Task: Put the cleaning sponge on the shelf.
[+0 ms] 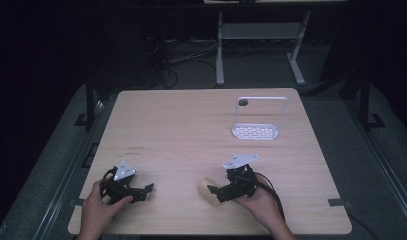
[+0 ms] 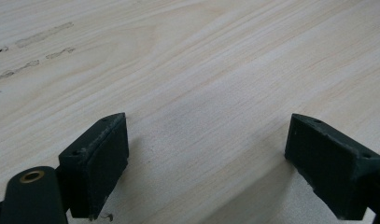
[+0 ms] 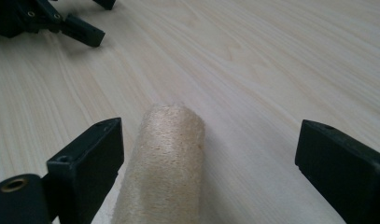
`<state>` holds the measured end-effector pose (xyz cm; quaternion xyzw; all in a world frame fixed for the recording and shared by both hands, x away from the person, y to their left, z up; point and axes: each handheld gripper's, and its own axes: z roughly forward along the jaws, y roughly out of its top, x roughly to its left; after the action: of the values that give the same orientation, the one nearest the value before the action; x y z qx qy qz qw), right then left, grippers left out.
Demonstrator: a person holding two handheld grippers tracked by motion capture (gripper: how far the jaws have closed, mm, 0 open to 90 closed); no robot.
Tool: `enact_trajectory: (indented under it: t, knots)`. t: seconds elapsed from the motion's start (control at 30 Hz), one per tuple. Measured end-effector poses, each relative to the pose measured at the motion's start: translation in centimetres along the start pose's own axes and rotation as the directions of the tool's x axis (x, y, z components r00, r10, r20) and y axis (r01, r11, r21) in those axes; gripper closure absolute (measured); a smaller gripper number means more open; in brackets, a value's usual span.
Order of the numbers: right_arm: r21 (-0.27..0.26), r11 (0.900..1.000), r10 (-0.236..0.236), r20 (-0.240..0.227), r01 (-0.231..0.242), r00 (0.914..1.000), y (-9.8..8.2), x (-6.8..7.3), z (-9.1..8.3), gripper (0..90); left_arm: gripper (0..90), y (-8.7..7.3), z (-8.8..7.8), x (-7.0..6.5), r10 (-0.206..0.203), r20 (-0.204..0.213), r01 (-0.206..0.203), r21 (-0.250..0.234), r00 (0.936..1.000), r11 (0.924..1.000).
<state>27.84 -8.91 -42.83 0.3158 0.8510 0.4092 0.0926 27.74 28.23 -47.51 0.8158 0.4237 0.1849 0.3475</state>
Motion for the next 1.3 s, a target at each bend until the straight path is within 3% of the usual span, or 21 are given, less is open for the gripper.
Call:
enact_trajectory:
  t: [0.53, 1.03, 1.1, 1.3]
  knots:
    - [0.067, 0.998, -0.008, -0.03, 0.01, 0.9995, -0.7, 1.4, 2.0, 7.9, 12.9, 0.0, 0.0, 0.0, 0.0, -0.001, 0.0, -0.001, 1.0, 1.0]
    - [0.118, 0.993, -0.008, -0.034, 0.012, 0.9994, -1.6, 1.7, 3.1, 8.4, 12.9, 0.0, 0.0, 0.0, 0.0, 0.0, 0.0, 0.0, 1.0, 1.0]
    - [0.126, 0.992, -0.013, -0.037, 0.018, 0.9992, -1.7, 1.7, 3.2, 13.2, 12.9, 0.0, 0.0, 0.0, 0.0, 0.0, 0.0, 0.0, 1.0, 1.0]
    - [0.131, 0.991, -0.007, -0.039, 0.012, 0.9992, -1.7, 1.8, 3.3, 14.2, 12.9, 0.0, 0.0, 0.0, 0.0, 0.0, 0.0, 0.0, 1.0, 1.0]
